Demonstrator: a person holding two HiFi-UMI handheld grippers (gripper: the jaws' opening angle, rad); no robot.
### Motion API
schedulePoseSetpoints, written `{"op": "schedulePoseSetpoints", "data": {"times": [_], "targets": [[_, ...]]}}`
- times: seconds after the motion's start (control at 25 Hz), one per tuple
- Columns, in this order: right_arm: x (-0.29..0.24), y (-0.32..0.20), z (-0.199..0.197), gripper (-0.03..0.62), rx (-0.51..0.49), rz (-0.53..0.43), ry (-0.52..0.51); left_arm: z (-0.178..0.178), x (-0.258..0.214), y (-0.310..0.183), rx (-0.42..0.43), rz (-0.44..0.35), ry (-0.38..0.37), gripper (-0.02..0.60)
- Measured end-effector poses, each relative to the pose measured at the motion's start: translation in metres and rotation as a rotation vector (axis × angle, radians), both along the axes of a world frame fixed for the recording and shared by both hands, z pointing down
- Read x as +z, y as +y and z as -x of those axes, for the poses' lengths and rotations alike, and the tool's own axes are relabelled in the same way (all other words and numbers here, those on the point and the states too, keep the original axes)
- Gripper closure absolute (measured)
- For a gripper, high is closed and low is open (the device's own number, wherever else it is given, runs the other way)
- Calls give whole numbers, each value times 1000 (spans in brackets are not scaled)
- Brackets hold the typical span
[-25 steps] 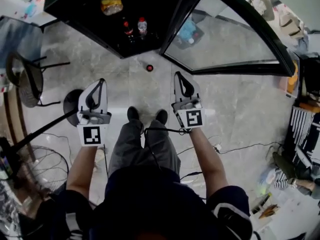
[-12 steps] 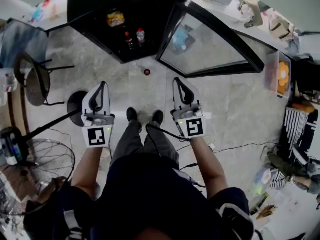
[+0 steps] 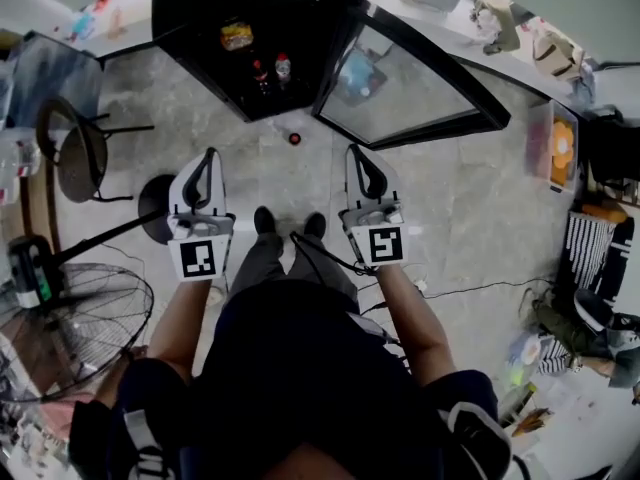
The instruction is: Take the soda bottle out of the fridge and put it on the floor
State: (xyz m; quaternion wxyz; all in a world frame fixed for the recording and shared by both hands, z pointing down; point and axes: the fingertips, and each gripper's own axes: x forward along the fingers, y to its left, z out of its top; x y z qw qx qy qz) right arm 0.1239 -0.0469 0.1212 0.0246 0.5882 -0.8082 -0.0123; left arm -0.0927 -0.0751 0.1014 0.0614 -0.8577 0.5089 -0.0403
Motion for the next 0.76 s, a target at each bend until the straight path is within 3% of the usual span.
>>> {"op": "schedulePoseSetpoints", "data": {"times": [0.76], "targets": [[-13,1,10,576,4,-1,74,-4,-8,3,17,-4,29,558]]}}
